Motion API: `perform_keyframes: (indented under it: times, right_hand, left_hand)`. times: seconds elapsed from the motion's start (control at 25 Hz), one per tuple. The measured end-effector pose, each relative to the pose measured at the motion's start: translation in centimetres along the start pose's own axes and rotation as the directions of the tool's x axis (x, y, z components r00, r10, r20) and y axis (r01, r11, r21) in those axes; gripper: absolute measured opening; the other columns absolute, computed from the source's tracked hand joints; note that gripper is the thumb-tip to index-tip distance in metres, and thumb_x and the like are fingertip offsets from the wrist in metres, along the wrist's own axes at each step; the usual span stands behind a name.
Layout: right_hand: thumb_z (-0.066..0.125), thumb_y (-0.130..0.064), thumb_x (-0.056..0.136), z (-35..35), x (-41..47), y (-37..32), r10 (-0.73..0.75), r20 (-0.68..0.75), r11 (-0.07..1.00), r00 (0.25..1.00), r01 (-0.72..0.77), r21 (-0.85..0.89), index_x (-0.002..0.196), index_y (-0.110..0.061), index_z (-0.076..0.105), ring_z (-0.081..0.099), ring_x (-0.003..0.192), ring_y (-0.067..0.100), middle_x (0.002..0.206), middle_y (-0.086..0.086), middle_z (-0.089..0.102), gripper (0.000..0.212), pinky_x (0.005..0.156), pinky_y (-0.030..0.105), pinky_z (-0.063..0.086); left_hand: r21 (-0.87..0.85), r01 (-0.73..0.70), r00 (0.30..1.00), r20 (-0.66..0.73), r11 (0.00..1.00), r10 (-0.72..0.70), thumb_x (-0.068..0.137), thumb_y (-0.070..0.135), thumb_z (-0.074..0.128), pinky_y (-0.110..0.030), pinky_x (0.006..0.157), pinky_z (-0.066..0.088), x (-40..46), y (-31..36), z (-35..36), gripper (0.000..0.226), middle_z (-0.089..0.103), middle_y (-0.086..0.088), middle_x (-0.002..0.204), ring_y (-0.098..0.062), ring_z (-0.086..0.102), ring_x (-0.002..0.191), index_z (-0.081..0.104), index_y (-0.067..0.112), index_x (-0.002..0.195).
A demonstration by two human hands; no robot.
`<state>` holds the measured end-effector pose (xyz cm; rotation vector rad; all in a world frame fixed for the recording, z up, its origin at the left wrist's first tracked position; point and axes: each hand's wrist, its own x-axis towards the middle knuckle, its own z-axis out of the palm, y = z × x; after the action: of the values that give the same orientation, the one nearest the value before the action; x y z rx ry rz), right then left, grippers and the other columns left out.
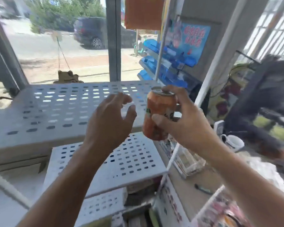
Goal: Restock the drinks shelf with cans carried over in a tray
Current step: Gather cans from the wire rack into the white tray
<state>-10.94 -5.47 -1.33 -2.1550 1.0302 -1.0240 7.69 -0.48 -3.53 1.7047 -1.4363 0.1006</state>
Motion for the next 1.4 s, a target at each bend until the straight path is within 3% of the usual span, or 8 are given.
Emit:
perform_keyframes:
  times: [0.12, 0.28, 0.44, 0.72, 0.84, 1.0, 1.2, 1.4]
  right_hand:
    - [0.071, -0.047, 0.075, -4.3, -3.7, 2.2, 0.071, -0.090, 0.996, 0.993, -0.075, -0.040, 0.121, -0.050, 0.043, 0.061, 0.096, -0.001, 0.107, -0.014, 0.063, 0.054, 0.086, 0.024, 0.049]
    - [0.074, -0.043, 0.081, -9.2, -9.0, 5.7, 0.185, -0.163, 0.979, 0.969, -0.196, -0.052, 0.126, -0.045, 0.044, 0.060, 0.096, 0.003, 0.103, -0.013, 0.062, 0.054, 0.088, 0.025, 0.049]
    - [0.072, -0.041, 0.084, -12.1, -13.7, 9.1, 0.341, -0.221, 0.932, 0.914, -0.360, -0.050, 0.127, -0.042, 0.044, 0.056, 0.095, -0.004, 0.103, -0.016, 0.059, 0.051, 0.075, 0.005, 0.043]
    - [0.068, -0.047, 0.085, -14.2, -20.7, 14.8, 0.606, -0.216, 0.790, 0.765, -0.611, 0.050, 0.124, -0.044, 0.040, 0.057, 0.097, 0.006, 0.104, -0.014, 0.055, 0.048, 0.079, 0.027, 0.052]
    - [0.068, -0.061, 0.071, -14.1, -22.7, 17.6, 0.727, -0.193, 0.682, 0.659, -0.726, 0.093, 0.110, -0.052, 0.043, 0.060, 0.099, 0.011, 0.107, -0.013, 0.059, 0.047, 0.090, 0.042, 0.053]
    - [0.070, -0.057, 0.075, -12.6, -24.5, 20.1, 0.831, -0.160, 0.550, 0.533, -0.830, 0.091, 0.114, -0.044, 0.043, 0.057, 0.100, 0.013, 0.109, -0.011, 0.057, 0.049, 0.091, 0.036, 0.049]
    - [0.068, -0.055, 0.081, -10.3, -25.1, 20.3, 0.890, -0.170, 0.420, 0.423, -0.906, -0.055, 0.126, -0.027, 0.038, 0.053, 0.085, 0.014, 0.101, -0.007, 0.057, 0.060, 0.064, 0.026, 0.040]
    - [0.069, -0.059, 0.078, -8.1, -24.6, 20.5, 0.903, -0.268, 0.302, 0.336, -0.940, -0.161, 0.139, -0.021, 0.031, 0.062, 0.103, 0.024, 0.117, 0.003, 0.064, 0.082, 0.078, 0.034, 0.048]
  left_hand:
    - [-0.066, -0.056, 0.995, 0.081, 0.996, 0.062, 0.093, 0.034, 0.054, -0.030, 0.082, 0.043, -1.4, 3.6, 3.2, 0.022, 0.063, 0.009, 0.110, -0.011, 0.059, 0.099, 0.061, 0.024, 0.110]
    - [-0.137, -0.111, 0.969, 0.204, 0.984, 0.138, 0.090, 0.038, 0.051, -0.037, 0.082, 0.050, -3.5, 7.9, 7.8, 0.024, 0.063, 0.006, 0.107, -0.018, 0.060, 0.097, 0.061, 0.025, 0.107]
    - [-0.153, -0.169, 0.931, 0.299, 0.974, 0.209, 0.093, 0.035, 0.052, -0.030, 0.078, 0.042, -5.9, 11.5, 11.5, 0.022, 0.063, 0.005, 0.107, -0.017, 0.058, 0.098, 0.061, 0.023, 0.109]
    - [-0.220, -0.249, 0.850, 0.418, 0.943, 0.322, 0.096, 0.037, 0.050, -0.038, 0.079, 0.051, -10.1, 16.1, 16.3, 0.023, 0.061, 0.005, 0.109, -0.014, 0.057, 0.094, 0.059, 0.023, 0.112]
    - [-0.235, -0.251, 0.825, 0.456, 0.939, 0.334, 0.095, 0.036, 0.051, -0.040, 0.079, 0.051, -11.6, 17.2, 17.9, 0.022, 0.061, 0.005, 0.108, -0.014, 0.056, 0.094, 0.060, 0.022, 0.110]
    - [-0.216, -0.236, 0.792, 0.523, 0.948, 0.316, 0.095, 0.037, 0.050, -0.037, 0.078, 0.051, -13.4, 17.3, 19.8, 0.023, 0.059, 0.008, 0.107, -0.014, 0.056, 0.093, 0.059, 0.022, 0.110]
    - [-0.213, -0.198, 0.723, 0.628, 0.957, 0.289, 0.094, 0.036, 0.048, -0.037, 0.078, 0.049, -14.0, 16.5, 22.7, 0.021, 0.060, 0.005, 0.108, -0.017, 0.055, 0.095, 0.058, 0.024, 0.108]
    - [-0.222, -0.204, 0.611, 0.732, 0.954, 0.301, 0.096, 0.035, 0.046, -0.037, 0.079, 0.050, -13.4, 15.4, 26.2, 0.024, 0.060, 0.005, 0.112, -0.015, 0.054, 0.096, 0.057, 0.022, 0.112]
